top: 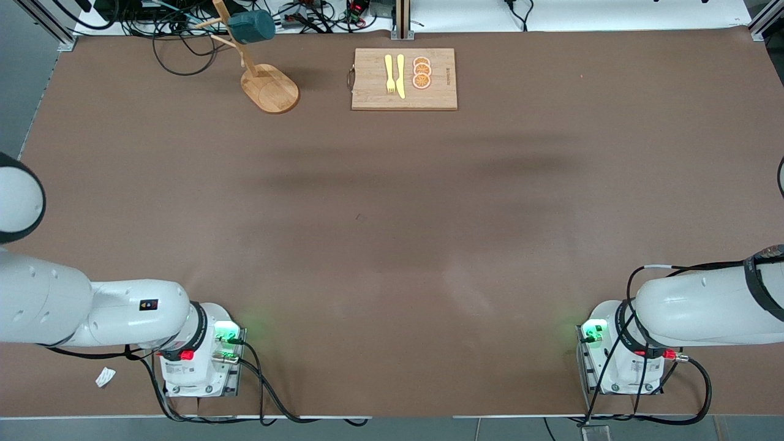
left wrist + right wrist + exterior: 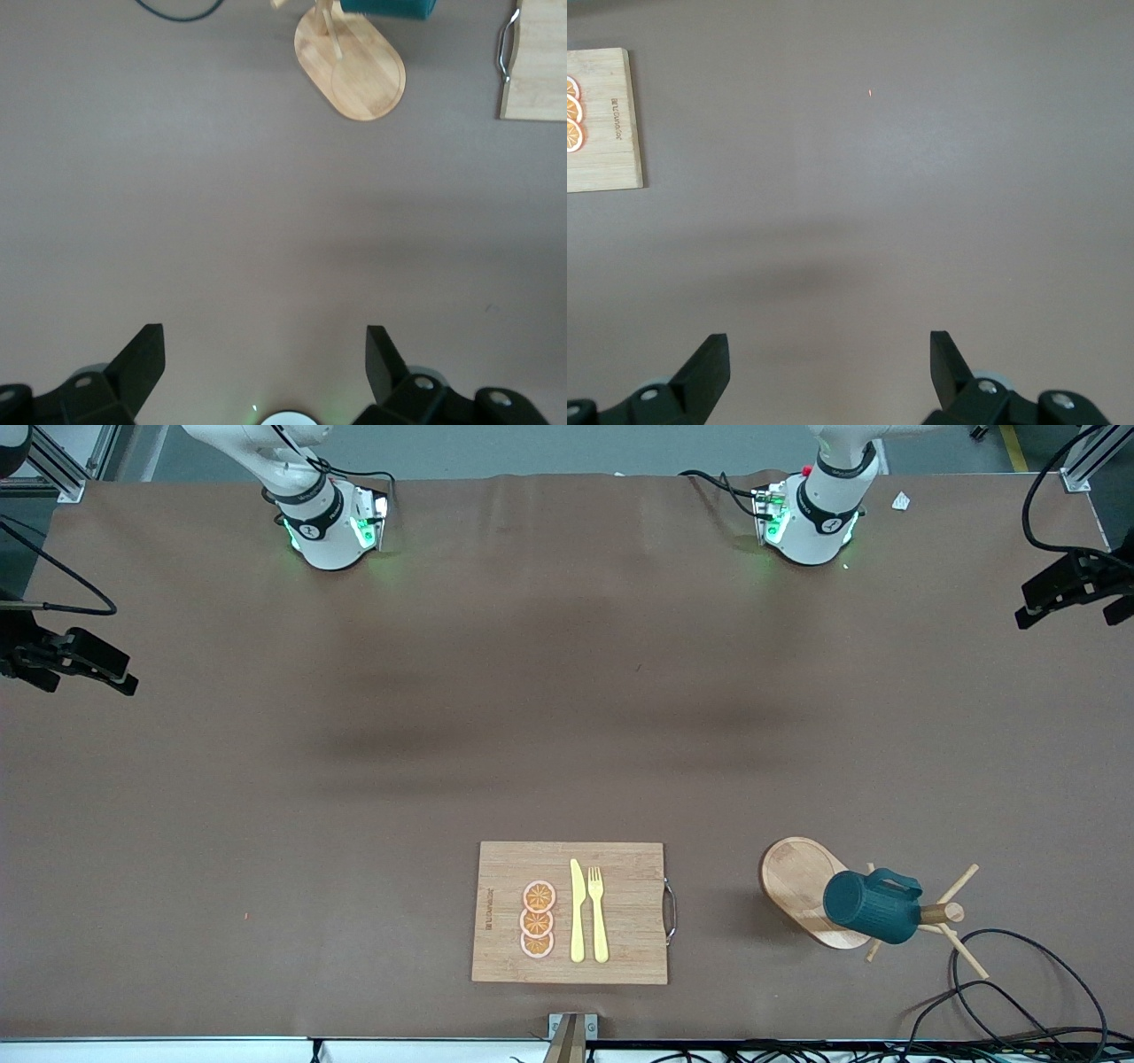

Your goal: Pass cup and hang on rack

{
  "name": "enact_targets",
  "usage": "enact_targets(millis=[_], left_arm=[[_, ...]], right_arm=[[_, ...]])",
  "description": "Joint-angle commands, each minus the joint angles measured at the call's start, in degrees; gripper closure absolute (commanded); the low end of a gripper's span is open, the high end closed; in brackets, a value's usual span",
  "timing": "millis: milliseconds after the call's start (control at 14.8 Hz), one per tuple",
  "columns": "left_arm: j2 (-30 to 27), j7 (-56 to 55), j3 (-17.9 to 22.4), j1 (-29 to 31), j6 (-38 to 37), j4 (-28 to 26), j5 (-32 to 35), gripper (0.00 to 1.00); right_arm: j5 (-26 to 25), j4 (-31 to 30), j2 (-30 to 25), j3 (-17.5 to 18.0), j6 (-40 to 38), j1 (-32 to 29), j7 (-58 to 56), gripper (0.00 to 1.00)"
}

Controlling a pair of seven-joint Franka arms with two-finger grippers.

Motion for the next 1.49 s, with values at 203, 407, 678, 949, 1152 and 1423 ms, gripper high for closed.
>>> enact_targets(millis=[203,407,678,949,1152,1423], left_arm=[[-4.1,-0.3,-0.4,-0.4,1.3,-4.9,-0.7,0.00],[-4.0,-0.3,-1.7,-0.1,1.6,-4.9,-0.7,0.00],[-3.9,-0.6,-2.7,-0.3,1.7,-4.8,-0.7,0.00],[-2.8,-0.4,-3.3,-0.5,2.3,-4.5,-0.4,0.00],[-2.3,-0.4,-4.2,-0.5,2.5,-4.8,-0.1,0.00],[-2.3,-4.3,-6.4,-0.3,2.9,-4.9,0.0,0.00]], right_arm=[[-0.6,-1.3,-1.1,0.0,0.7,-0.2,0.7,0.00],[-0.6,-1.3,-1.1,0.0,0.7,-0.2,0.7,0.00],[-0.6,-1.3,-1.1,0.0,0.7,-0.2,0.7,0.00],[-0.6,-1.3,-1.1,0.0,0.7,-0.2,0.7,0.00],[-0.6,-1.3,-1.1,0.0,0.7,-0.2,0.7,0.00],[-0.6,-1.4,-1.1,0.0,0.7,-0.2,0.7,0.00]])
